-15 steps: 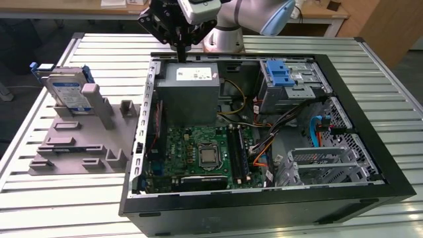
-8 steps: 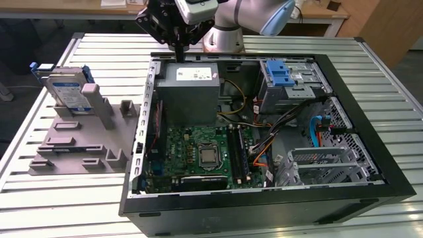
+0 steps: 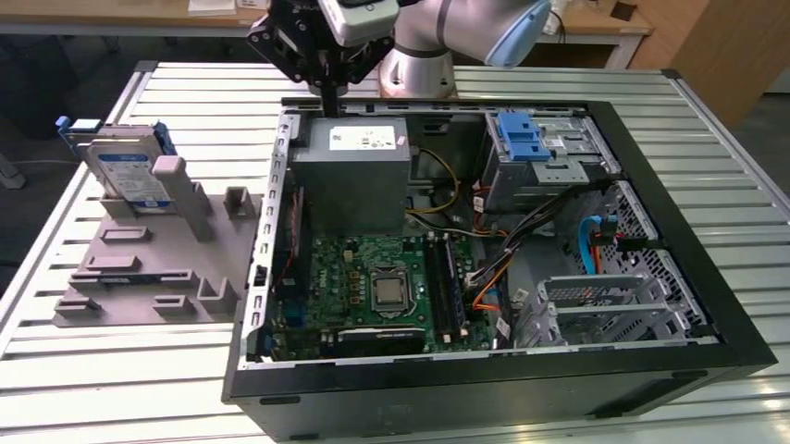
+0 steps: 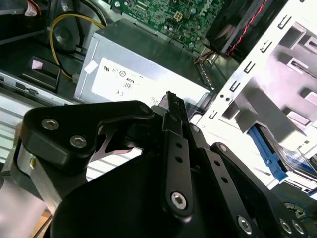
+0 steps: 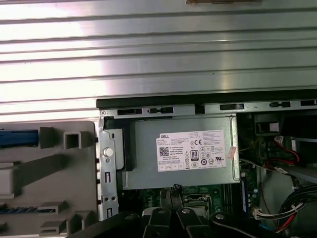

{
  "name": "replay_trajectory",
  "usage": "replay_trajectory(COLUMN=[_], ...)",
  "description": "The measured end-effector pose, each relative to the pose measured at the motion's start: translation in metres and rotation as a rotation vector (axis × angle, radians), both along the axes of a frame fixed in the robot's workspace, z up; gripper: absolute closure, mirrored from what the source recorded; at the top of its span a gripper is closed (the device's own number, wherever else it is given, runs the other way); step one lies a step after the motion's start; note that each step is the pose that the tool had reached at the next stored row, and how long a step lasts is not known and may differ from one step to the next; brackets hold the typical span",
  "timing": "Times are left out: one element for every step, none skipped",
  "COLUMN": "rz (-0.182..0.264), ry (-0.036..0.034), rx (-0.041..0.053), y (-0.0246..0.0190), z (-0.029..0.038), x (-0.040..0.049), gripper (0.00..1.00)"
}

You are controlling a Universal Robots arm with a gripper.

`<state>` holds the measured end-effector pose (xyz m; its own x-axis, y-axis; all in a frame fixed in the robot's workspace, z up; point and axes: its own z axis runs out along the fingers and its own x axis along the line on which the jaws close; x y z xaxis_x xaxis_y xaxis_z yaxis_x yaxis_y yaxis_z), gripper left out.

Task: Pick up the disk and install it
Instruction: 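Reach for the disk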

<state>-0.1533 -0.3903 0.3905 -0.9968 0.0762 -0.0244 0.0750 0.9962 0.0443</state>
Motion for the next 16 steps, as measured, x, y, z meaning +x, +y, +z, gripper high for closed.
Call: replay_trajectory(rz=[0.000,0.000,0.000,0.000,0.000,0.000,0.000,0.000,0.000,0.000,0.000,0.000,0.000,0.000,0.000,0.000], ry=[-0.0001,-0.0002,-0.0001,0.0000,0.0000,0.0000,0.0000,0.0001,0.0001,0.0001,0.0001,0.0002,0.0002,0.0003,0.0003,0.0003], rx=[0.0001,0.0001,0.0000,0.0000,0.0000,0.0001,0.0000,0.0000,0.0000,0.0000,0.0000,0.0000,0.0000,0.0000,0.0000,0.0000], y=[0.0000,0.0000,0.0000,0.0000,0.0000,0.0000,0.0000,0.0000,0.0000,0.0000,0.0000,0.0000,0.0000,0.0000,0.0000,0.0000], z=[-0.0001,-0.0002,-0.0003,-0.0004,-0.0004,-0.0005,-0.0006,-0.0007,-0.0008,-0.0009,-0.0010,-0.0011,-0.0012,-0.0013,-0.0014,-0.0015], x=[-0.0004,-0.0009,-0.0012,-0.0015,-0.0017,-0.0020,-0.0023,-0.0026,-0.0029,-0.0032,-0.0035,-0.0038,-0.0041,-0.0044,-0.0047,-0.0050], gripper=[0.89,0.89,0.89,0.89,0.89,0.89,0.89,0.89,0.89,0.89,0.89,0.89,0.89,0.89,0.89,0.89])
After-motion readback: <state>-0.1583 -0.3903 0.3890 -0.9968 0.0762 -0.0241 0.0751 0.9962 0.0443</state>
